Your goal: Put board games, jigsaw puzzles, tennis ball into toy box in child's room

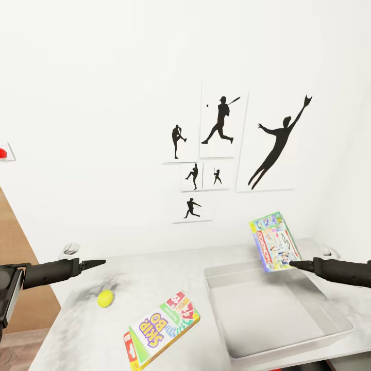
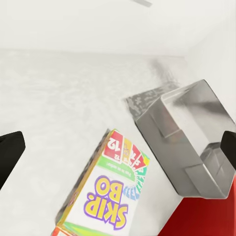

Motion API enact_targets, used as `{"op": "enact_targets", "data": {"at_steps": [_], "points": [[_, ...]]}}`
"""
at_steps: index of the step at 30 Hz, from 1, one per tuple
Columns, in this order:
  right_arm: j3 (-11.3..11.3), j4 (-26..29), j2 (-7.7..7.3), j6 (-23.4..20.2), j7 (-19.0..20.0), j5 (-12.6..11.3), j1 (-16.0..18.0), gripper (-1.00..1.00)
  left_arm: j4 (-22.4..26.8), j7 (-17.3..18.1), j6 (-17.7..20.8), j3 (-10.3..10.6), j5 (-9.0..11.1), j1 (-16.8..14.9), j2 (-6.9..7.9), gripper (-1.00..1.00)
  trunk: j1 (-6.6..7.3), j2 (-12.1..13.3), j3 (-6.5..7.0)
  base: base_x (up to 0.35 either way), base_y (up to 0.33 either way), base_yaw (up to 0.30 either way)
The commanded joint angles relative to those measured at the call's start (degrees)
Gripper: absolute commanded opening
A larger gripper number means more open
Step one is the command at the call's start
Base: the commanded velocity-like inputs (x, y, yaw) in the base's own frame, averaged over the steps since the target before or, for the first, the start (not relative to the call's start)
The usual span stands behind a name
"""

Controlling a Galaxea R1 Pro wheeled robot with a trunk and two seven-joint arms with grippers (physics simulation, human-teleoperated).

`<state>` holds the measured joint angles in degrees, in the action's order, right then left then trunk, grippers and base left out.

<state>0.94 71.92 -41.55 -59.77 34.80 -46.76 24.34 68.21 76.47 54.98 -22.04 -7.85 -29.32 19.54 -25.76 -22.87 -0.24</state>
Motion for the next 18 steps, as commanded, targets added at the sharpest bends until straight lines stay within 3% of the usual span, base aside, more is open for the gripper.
{"op": "enact_targets", "data": {"at_steps": [1, 4, 8, 12, 18], "points": [[-1.3, -1.7, 0.93, -0.2, -0.2, 0.5, 1.8, -1.0, 0.0, 0.6, 0.6, -0.1, -0.6, 0.0, -0.02, 1.0, -0.02, -0.1, -0.03, 0.0, 0.0, 0.0], [-6.0, -7.7, 2.44, -0.2, -1.0, 0.6, 6.7, -1.0, 0.0, 0.6, 0.6, -0.1, -0.6, 0.0, 0.02, 1.0, -0.02, -0.1, -0.03, 0.0, 0.0, 0.0], [-15.7, -12.7, 2.52, -0.2, -1.3, 0.4, 11.9, -1.0, 0.0, 0.6, 0.6, -0.1, -0.6, 0.0, 0.04, 1.0, -0.02, -0.1, -0.03, 0.0, 0.0, 0.0], [-18.6, -13.4, 1.9, -0.2, -1.3, 0.2, 12.9, -1.0, 0.0, 0.7, 0.6, -0.1, -0.6, 0.0, 0.06, 1.0, -0.02, -0.1, -0.03, 0.0, 0.0, 0.0], [-20.0, -13.5, -1.74, -0.2, -0.8, -0.2, 13.1, -1.0, 0.0, 0.8, 0.6, 0.0, -0.6, 0.0, 0.06, 1.0, -0.02, -0.1, -0.03, 0.0, 0.0, 0.0]]}}
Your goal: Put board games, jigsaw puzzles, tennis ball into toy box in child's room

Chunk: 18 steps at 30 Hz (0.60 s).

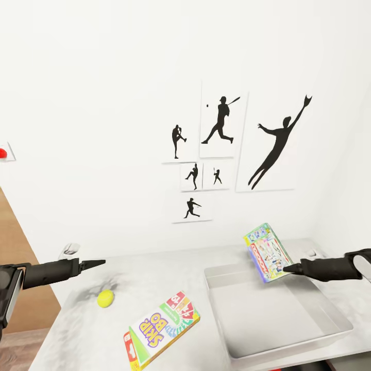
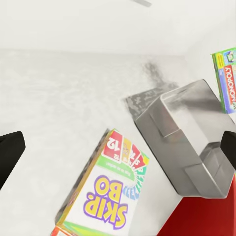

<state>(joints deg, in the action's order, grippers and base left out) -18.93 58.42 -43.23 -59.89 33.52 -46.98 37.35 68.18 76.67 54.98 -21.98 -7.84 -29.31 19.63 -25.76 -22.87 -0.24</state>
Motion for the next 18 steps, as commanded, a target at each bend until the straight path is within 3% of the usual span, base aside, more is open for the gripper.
{"op": "enact_targets", "data": {"at_steps": [1, 3, 6, 10, 18], "points": [[-0.4, 0.1, -1.03, -0.1, 0.6, -0.4, 0.0, -1.0, 0.0, 0.6, 0.6, -0.1, -0.6, 0.0, -0.03, 1.0, -0.03, 0.0, -0.03, 0.0, 0.0, 0.0], [-1.8, 0.4, -2.45, -0.1, 0.6, -1.4, 0.0, -1.0, 0.1, 0.5, 0.6, -0.1, -0.6, 0.0, -0.06, 1.0, -0.03, 0.0, -0.03, 0.0, 0.0, 0.0], [-7.2, 2.4, -4.59, -0.1, 0.7, -6.0, 0.0, -1.0, 0.1, 0.5, 0.6, -0.1, -0.6, 0.0, -0.07, 1.0, -0.03, 0.0, -0.03, 0.0, 0.0, 0.0], [-11.4, 4.1, -5.36, -0.1, 0.6, -10.1, 0.2, -1.0, 0.1, 0.6, 0.6, -0.1, -0.6, 0.0, -0.08, 1.0, -0.03, 0.0, -0.03, 0.0, 0.0, 0.0], [-14.6, 2.9, -5.6, -0.1, 0.6, -11.2, 0.2, -1.0, 0.1, 0.6, 0.6, -0.2, -0.6, 0.0, -0.03, 1.0, -0.03, 0.0, -0.03, 0.0, 0.0, 0.0]]}}
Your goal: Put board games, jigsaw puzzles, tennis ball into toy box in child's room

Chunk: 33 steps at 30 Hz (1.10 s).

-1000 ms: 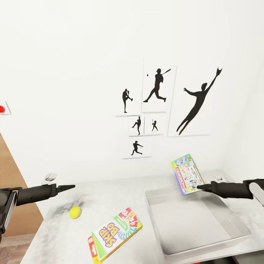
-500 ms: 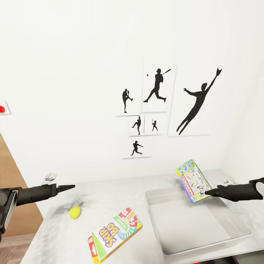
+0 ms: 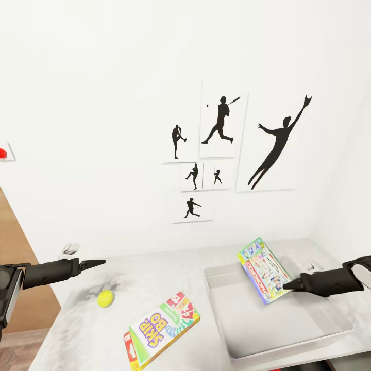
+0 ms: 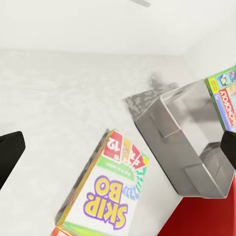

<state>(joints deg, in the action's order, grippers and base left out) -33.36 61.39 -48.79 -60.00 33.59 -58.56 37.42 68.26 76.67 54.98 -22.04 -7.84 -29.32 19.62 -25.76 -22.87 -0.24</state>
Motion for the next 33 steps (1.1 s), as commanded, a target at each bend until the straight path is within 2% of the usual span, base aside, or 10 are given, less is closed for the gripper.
{"op": "enact_targets", "data": {"at_steps": [1, 10, 25, 33], "points": [[-0.5, -0.1, -0.16, 0.0, 0.5, 0.3, 0.1, -1.0, 0.0, 0.5, 0.6, -0.1, -0.6, 0.0, -0.03, 1.0, -0.03, -0.1, -0.03, 0.0, 0.0, 0.0], [-1.6, -1.2, -1.32, 0.0, 0.5, 0.2, 0.1, -1.0, 0.0, 0.5, 0.6, -0.1, -0.7, 0.0, -0.02, 1.0, -0.03, -0.1, -0.09, 0.0, 0.0, 0.0], [-1.5, -7.7, -0.9, 0.0, 0.4, 0.3, 0.1, -1.0, -0.1, 0.5, 0.6, -0.1, -0.7, 0.0, -0.02, 1.0, -0.03, -0.1, -1.24, 0.0, 0.0, 0.0], [-1.5, -8.4, -0.49, 0.0, 0.1, 0.3, 0.2, -1.0, 0.0, 0.6, 0.6, -0.1, -0.7, 0.0, -0.02, 1.0, -0.03, -0.1, -1.91, 0.0, 0.0, 0.0]]}}
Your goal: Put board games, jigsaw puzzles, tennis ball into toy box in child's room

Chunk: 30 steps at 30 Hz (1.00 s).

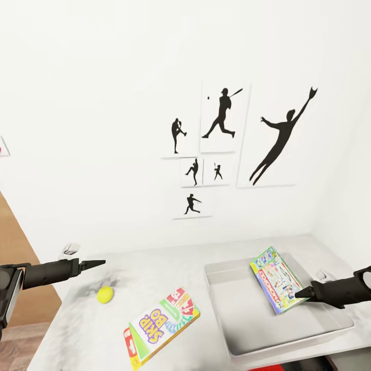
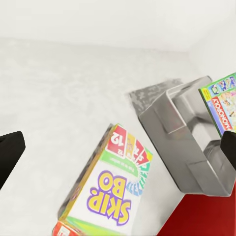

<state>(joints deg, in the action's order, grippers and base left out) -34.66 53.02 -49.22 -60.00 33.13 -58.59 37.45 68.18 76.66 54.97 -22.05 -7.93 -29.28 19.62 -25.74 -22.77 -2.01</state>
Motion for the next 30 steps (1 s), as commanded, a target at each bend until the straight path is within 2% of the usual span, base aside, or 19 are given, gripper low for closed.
{"op": "enact_targets", "data": {"at_steps": [1, 9, 16, 30], "points": [[-0.2, 0.0, -0.04, 0.0, 0.5, 0.3, 0.1, -1.0, 0.0, 0.6, 0.6, -0.1, -0.6, -0.1, -0.02, 1.0, -0.04, -0.1, -0.2, 0.0, 0.0, 0.0], [0.1, 0.2, 0.36, 0.0, 0.1, 0.7, 0.3, -1.0, 0.0, 0.6, 0.6, -0.2, -0.6, -0.1, -0.02, 1.0, -0.04, -0.1, -0.32, 0.0, 0.0, 0.0], [0.2, 0.3, 1.45, 0.0, -3.8, 0.7, 0.3, -1.0, 0.0, 0.6, 0.6, -0.2, -0.6, -0.1, -0.02, 1.0, -0.04, -0.1, -0.32, 0.0, 0.0, 0.0], [0.2, 0.7, 1.52, 0.0, -5.1, 0.5, 0.3, -1.0, 0.0, 0.6, 0.6, -0.4, -0.6, -0.1, 0.05, 1.0, -0.04, -0.1, -0.33, 0.0, 0.0, 0.0]]}}
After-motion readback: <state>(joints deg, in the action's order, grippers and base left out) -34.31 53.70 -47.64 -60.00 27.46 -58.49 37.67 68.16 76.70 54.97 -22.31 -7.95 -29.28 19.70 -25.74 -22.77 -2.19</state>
